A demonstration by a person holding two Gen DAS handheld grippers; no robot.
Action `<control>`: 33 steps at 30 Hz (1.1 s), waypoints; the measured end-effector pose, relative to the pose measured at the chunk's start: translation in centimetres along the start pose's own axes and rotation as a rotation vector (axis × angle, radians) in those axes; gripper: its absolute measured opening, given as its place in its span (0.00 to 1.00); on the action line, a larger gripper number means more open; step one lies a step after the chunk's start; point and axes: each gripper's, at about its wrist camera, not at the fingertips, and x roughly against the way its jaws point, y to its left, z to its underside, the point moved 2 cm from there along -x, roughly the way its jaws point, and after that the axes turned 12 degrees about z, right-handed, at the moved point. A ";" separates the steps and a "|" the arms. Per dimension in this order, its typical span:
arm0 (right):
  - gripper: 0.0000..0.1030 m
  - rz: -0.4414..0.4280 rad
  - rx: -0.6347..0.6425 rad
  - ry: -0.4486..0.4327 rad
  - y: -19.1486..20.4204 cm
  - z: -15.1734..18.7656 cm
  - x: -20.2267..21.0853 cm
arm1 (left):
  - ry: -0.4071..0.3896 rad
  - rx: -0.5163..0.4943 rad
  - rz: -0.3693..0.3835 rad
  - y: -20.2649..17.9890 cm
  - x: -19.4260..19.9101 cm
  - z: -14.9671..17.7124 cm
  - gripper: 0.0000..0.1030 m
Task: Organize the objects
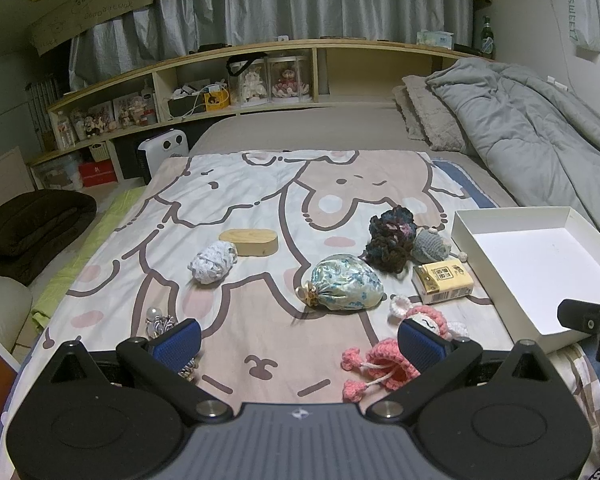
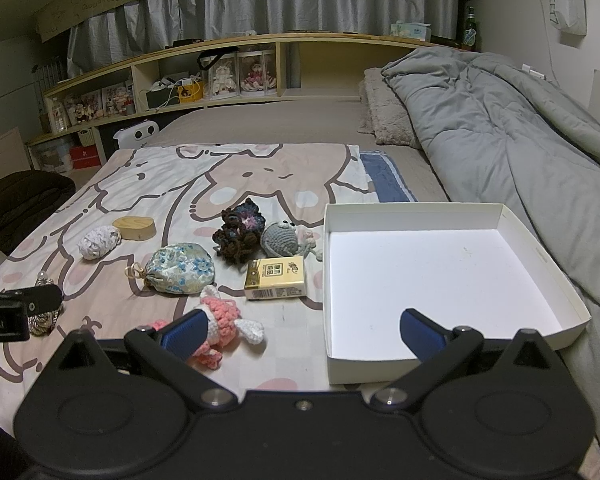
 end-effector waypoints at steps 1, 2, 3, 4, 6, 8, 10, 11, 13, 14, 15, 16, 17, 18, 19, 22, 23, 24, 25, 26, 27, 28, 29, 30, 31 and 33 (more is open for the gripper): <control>1.00 -0.004 -0.001 0.000 0.1 0.0 0.0 | -0.001 0.000 -0.001 0.0 0.0 0.0 1.00; 1.00 -0.012 -0.003 -0.001 0.3 -0.1 0.1 | -0.003 0.001 -0.002 0.1 0.0 -0.1 1.00; 1.00 -0.019 -0.003 -0.004 0.5 -0.1 0.1 | -0.006 0.003 -0.004 0.2 0.0 -0.2 1.00; 1.00 -0.025 -0.001 -0.008 0.6 -0.3 0.1 | -0.008 0.005 -0.006 0.3 -0.1 -0.4 1.00; 1.00 -0.031 0.012 -0.023 1.0 -0.5 0.0 | -0.014 0.013 -0.014 0.6 -0.2 -0.9 1.00; 1.00 -0.024 0.028 -0.052 1.3 -0.8 -0.1 | -0.023 0.023 -0.024 1.0 -0.3 -1.4 1.00; 1.00 -0.020 0.035 -0.074 1.4 -1.3 -0.3 | -0.031 0.029 -0.033 1.4 -0.4 -2.1 1.00; 1.00 -0.023 0.032 -0.080 1.4 -1.6 -0.5 | -0.035 0.032 -0.039 1.6 -0.4 -2.4 1.00; 1.00 -0.035 0.018 -0.088 1.5 -2.2 -0.9 | -0.042 0.037 -0.057 2.1 -0.4 -3.0 1.00; 1.00 -0.042 0.013 -0.091 1.6 -2.5 -1.2 | -0.047 0.040 -0.063 2.3 -0.4 -3.3 1.00; 1.00 -0.050 0.011 -0.094 1.7 -2.8 -1.4 | -0.052 0.045 -0.067 2.7 -0.3 -3.7 1.00; 1.00 -0.069 0.014 -0.098 1.9 -3.1 -1.7 | -0.058 0.051 -0.073 3.1 -0.3 -4.0 1.00; 1.00 -0.078 0.017 -0.098 2.0 -3.3 -2.0 | -0.063 0.057 -0.082 3.5 -0.3 -4.3 1.00; 1.00 -0.082 0.020 -0.098 2.2 -3.5 -2.3 | -0.068 0.065 -0.092 4.0 -0.4 -4.6 1.00; 1.00 -0.086 0.024 -0.102 2.4 -3.8 -2.6 | -0.071 0.073 -0.101 4.5 -0.4 -5.0 1.00; 1.00 -0.107 0.028 -0.106 2.9 -4.3 -3.5 | -0.075 0.104 -0.126 6.3 -0.7 -5.9 1.00; 1.00 -0.117 0.024 -0.106 3.1 -4.5 -3.8 | -0.073 0.120 -0.136 7.0 -1.0 -6.2 1.00; 1.00 -0.126 0.019 -0.105 3.1 -4.6 -4.1 | -0.071 0.137 -0.146 7.7 -1.2 -6.5 1.00; 1.00 -0.134 0.013 -0.107 3.2 -4.8 -4.5 | -0.069 0.151 -0.153 8.4 -1.4 -6.7 1.00; 1.00 -0.138 0.010 -0.108 3.2 -4.9 -4.8 | -0.063 0.166 -0.162 9.1 -1.8 -7.0 1.00; 1.00 -0.139 0.007 -0.109 3.3 -5.0 -5.1 | -0.057 0.177 -0.174 9.7 -2.1 -7.2 1.00; 1.00 -0.143 0.006 -0.115 3.4 -5.0 -5.4 | -0.049 0.181 -0.186 10.2 -2.5 -7.3 1.00; 1.00 -0.147 0.009 -0.119 3.4 -5.1 -5.8 | -0.039 0.186 -0.200 10.7 -2.9 -7.5 1.00; 1.00 -0.151 0.019 -0.116 3.6 -5.2 -6.3 | -0.026 0.192 -0.216 11.3 -3.3 -7.5 1.00; 1.00 -0.156 0.030 -0.109 3.7 -5.2 -6.7 | -0.015 0.197 -0.227 11.7 -3.6 -7.3 1.00; 1.00 -0.178 0.050 -0.092 4.1 -5.1 -7.8 | 0.026 0.219 -0.242 12.7 -4.8 -7.0 1.00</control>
